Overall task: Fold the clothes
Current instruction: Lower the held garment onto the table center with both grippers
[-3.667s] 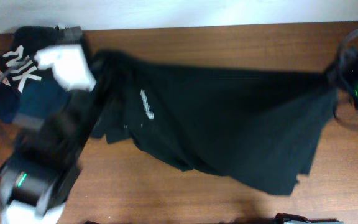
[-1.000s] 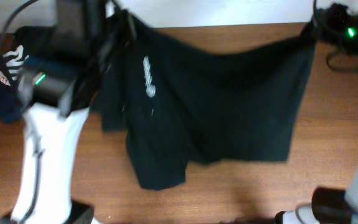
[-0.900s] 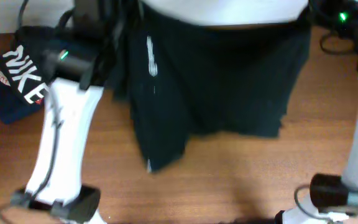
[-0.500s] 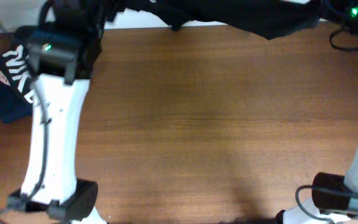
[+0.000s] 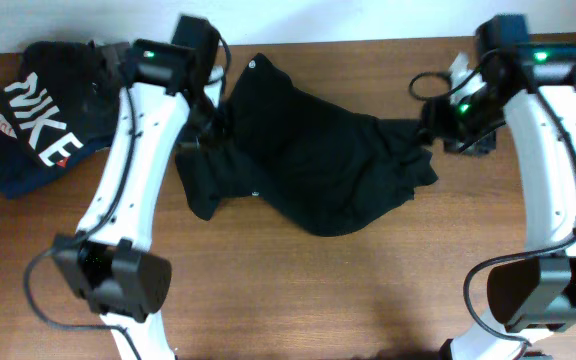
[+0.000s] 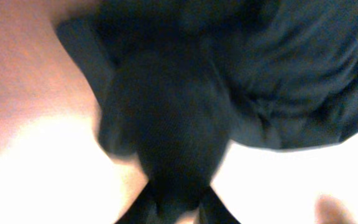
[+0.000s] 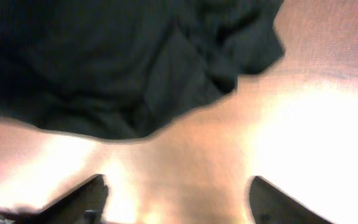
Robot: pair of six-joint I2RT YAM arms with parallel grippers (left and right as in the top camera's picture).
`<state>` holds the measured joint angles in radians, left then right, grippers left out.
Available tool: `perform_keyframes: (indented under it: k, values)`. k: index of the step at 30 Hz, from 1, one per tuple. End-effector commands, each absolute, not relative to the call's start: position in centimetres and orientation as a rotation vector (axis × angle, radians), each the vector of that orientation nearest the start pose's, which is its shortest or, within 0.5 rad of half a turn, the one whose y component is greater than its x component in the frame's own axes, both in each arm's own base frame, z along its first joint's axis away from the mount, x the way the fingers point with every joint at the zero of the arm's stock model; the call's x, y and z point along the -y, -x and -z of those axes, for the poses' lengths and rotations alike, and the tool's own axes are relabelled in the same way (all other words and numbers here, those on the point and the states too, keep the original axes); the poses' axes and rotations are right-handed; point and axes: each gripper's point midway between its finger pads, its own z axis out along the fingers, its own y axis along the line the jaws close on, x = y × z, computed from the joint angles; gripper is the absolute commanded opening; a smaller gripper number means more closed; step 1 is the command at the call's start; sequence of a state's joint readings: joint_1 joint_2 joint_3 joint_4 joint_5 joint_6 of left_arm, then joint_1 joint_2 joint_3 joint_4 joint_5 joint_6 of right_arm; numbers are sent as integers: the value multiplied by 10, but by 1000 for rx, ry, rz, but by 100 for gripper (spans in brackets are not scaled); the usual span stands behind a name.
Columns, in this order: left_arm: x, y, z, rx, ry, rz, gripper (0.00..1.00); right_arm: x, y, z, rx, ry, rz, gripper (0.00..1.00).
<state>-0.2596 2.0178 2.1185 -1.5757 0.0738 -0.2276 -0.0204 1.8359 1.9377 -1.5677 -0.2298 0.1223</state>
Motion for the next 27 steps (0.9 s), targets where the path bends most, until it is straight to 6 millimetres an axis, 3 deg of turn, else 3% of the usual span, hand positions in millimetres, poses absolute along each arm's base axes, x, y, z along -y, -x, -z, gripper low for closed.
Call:
perform_keyframes:
  k: [1, 7, 11, 16, 21, 27]
  values:
    - [117, -353, -185, -3182, -39, 214, 99, -26, -344, -212, -3046, -172, -279, 82]
    - [124, -341, -181, -3229, -100, 225, 99, -27, -341, -212, -3057, -175, -281, 89]
    - [136, -328, -166, -3281, -199, 203, 99, -28, -337, -204, -3084, -185, -291, 89]
    - [147, -322, -133, -3313, -213, 192, 99, -33, -329, -151, -3160, -189, -315, 80]
    - [145, -327, -128, -3297, -205, 183, 99, -36, -325, -99, -3174, -329, -334, 71]
    - [145, -328, -127, -3292, -206, 180, 99, -43, -329, -62, -3123, -386, -400, 60]
